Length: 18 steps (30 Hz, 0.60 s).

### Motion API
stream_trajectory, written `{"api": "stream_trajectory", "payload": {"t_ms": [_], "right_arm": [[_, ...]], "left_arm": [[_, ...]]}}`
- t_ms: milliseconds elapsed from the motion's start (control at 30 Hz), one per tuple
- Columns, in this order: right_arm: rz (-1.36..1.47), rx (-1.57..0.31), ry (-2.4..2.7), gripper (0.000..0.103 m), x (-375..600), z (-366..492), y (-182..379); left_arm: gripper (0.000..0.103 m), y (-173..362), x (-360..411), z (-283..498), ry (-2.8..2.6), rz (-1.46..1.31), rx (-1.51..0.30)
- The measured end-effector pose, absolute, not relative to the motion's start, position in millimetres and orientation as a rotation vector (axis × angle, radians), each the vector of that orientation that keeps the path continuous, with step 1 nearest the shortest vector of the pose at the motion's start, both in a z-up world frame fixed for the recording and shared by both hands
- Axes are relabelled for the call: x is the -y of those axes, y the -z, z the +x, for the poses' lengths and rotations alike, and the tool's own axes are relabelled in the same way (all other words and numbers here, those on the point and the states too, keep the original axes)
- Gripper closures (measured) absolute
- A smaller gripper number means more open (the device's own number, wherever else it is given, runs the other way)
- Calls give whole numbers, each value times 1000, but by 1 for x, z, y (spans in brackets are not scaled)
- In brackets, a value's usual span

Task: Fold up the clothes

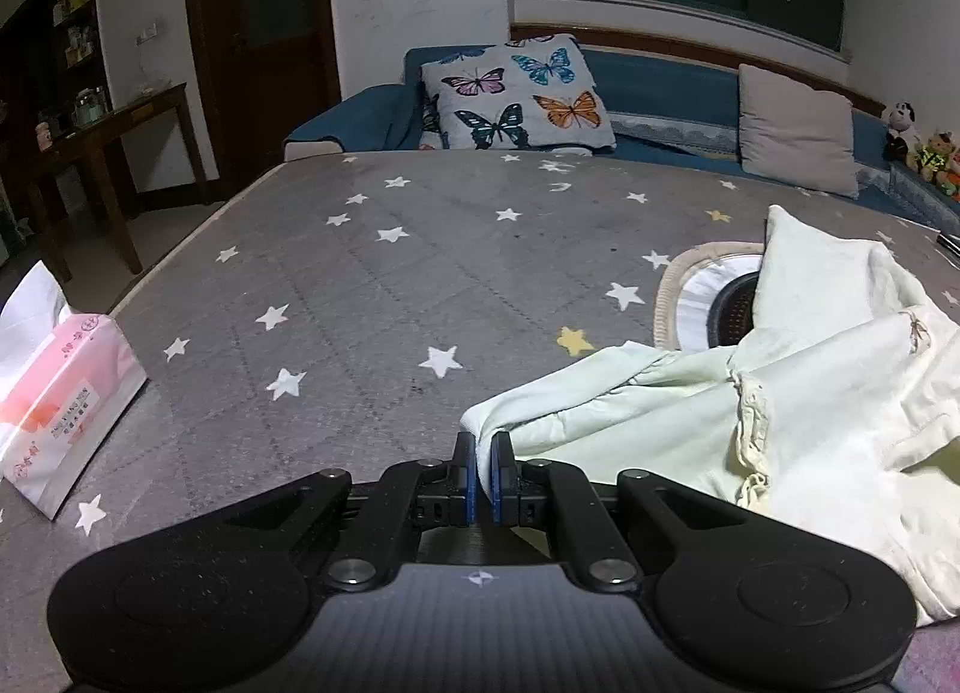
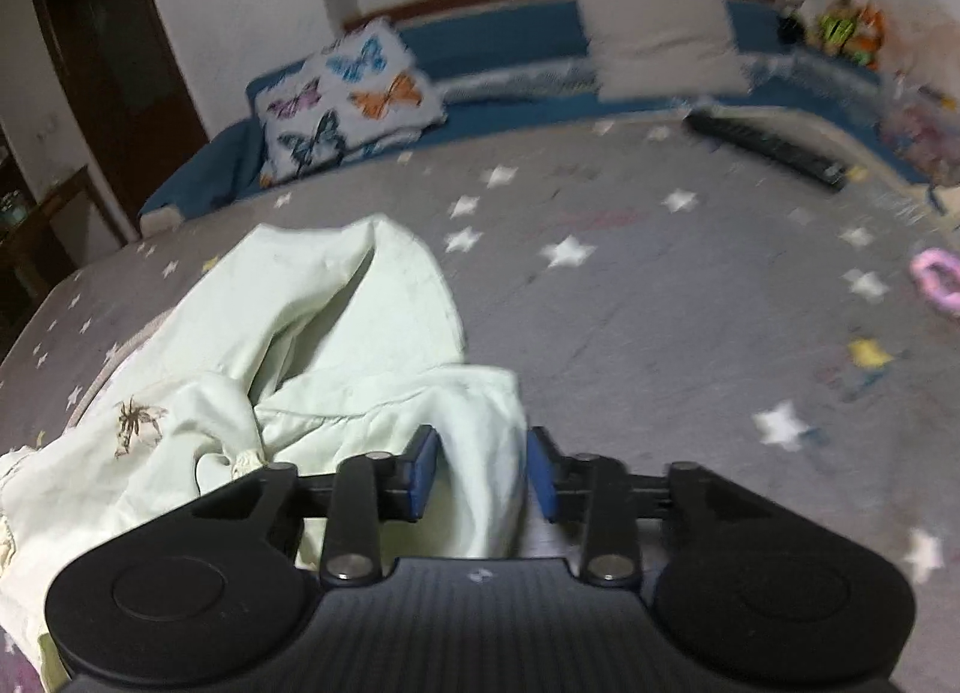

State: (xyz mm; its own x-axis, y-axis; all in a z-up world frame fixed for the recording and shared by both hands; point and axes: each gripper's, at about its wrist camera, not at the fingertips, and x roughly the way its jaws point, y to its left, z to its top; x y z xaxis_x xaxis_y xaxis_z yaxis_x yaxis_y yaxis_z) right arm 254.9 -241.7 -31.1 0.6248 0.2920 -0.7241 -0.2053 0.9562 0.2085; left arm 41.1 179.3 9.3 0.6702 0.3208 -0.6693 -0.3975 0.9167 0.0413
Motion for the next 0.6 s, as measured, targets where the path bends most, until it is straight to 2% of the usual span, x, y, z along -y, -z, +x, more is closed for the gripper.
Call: {"api": "stream_trajectory", "payload": {"t_ms": [33,100,367,600], "right_arm": [[110,-857,-289,97,240,256,33],[98,-832,-283,101,236,249,29],[109,-623,-165,101,277,163,-21],[179,-678,-46,101,325,70,-22]], "left_arm": [[98,-9,-180,41,-409,-111,-732],[98,-11,-181,37,-416,-109,-726],[98,-17,-185,10,-420,-125,-716],[98,-22,-179,-36,-375,-88,-765]]}}
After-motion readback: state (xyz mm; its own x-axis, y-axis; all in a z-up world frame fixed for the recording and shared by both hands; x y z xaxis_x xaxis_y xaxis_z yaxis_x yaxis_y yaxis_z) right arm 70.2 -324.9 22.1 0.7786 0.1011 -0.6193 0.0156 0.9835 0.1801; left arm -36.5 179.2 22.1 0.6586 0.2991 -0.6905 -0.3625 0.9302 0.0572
